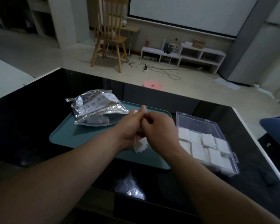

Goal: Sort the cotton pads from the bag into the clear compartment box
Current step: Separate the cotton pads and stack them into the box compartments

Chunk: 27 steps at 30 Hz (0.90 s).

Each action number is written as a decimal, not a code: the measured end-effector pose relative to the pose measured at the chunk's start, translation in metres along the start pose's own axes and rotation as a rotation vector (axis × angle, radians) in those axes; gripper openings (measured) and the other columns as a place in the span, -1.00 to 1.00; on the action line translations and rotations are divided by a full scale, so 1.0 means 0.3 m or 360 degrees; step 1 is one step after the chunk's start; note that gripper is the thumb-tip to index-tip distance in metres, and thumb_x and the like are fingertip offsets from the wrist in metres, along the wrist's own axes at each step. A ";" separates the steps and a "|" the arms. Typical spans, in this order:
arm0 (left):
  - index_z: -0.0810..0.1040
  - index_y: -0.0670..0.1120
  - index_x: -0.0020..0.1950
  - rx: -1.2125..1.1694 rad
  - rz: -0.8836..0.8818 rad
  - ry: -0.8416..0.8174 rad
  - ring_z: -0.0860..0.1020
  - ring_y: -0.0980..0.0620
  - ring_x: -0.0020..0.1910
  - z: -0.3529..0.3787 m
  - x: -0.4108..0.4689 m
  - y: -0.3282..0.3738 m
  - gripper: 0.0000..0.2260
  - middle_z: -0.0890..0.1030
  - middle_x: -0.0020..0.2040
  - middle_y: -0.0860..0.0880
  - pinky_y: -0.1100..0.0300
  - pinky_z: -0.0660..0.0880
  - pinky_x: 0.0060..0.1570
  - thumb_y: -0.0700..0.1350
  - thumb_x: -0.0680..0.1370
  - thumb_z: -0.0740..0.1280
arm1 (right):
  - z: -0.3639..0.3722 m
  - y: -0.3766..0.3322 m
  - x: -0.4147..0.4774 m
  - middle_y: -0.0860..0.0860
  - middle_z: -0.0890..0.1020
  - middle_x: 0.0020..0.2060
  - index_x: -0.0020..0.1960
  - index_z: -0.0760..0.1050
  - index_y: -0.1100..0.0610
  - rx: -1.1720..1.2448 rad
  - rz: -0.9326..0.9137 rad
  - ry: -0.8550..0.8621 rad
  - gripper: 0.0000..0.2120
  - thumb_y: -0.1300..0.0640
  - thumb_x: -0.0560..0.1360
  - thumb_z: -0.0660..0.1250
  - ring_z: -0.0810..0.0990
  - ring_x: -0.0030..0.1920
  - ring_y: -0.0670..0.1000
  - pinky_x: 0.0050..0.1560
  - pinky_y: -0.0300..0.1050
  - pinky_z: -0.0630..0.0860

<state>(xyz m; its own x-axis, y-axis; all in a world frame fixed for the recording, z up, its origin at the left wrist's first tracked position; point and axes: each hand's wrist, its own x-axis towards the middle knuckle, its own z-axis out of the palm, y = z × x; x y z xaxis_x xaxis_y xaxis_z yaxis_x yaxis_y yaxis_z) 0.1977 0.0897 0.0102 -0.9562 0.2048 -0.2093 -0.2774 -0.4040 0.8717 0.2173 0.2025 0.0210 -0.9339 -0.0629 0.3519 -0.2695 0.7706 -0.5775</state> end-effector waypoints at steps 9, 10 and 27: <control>0.49 -0.13 0.42 -0.0048 -0.0455 -0.0536 0.50 -0.01 -0.08 0.045 -0.019 -0.015 -0.43 0.49 0.05 -0.14 0.16 0.45 -0.06 0.27 0.60 0.32 | -0.187 0.111 -0.076 -0.14 0.59 0.07 0.01 0.49 -0.04 0.0003 -0.0253 -0.0402 -0.67 -0.16 0.39 0.51 0.53 0.13 -0.07 0.11 -0.09 0.51; 0.45 -0.15 0.47 -0.0029 -0.0461 -0.0597 0.47 -0.06 0.01 0.061 -0.018 -0.028 -0.37 0.46 0.17 -0.16 0.12 0.38 0.06 0.27 0.59 0.34 | -0.197 0.120 -0.086 -0.13 0.59 0.01 0.02 0.49 -0.02 0.0038 -0.0241 -0.0391 -0.67 -0.12 0.39 0.52 0.56 0.04 -0.08 0.02 -0.12 0.53; 0.54 -0.20 0.28 -0.0118 -0.0217 -0.0607 0.60 -0.10 0.00 0.460 0.048 -0.186 -0.68 0.62 0.06 -0.18 -0.05 0.57 0.08 -0.14 0.64 0.11 | -0.498 0.341 -0.157 0.10 0.71 -0.18 0.03 0.53 0.21 0.1420 0.0961 -0.0286 -0.93 0.22 0.62 0.40 0.70 -0.23 0.02 -0.15 -0.12 0.59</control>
<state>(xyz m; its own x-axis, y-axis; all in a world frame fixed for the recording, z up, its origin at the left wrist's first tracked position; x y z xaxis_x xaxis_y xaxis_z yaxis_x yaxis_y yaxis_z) 0.2125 0.2383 0.0197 -0.8104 0.5714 -0.1294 -0.4187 -0.4104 0.8101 0.2688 0.3789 0.0553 -0.9705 0.0234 -0.2399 0.2392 -0.0271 -0.9706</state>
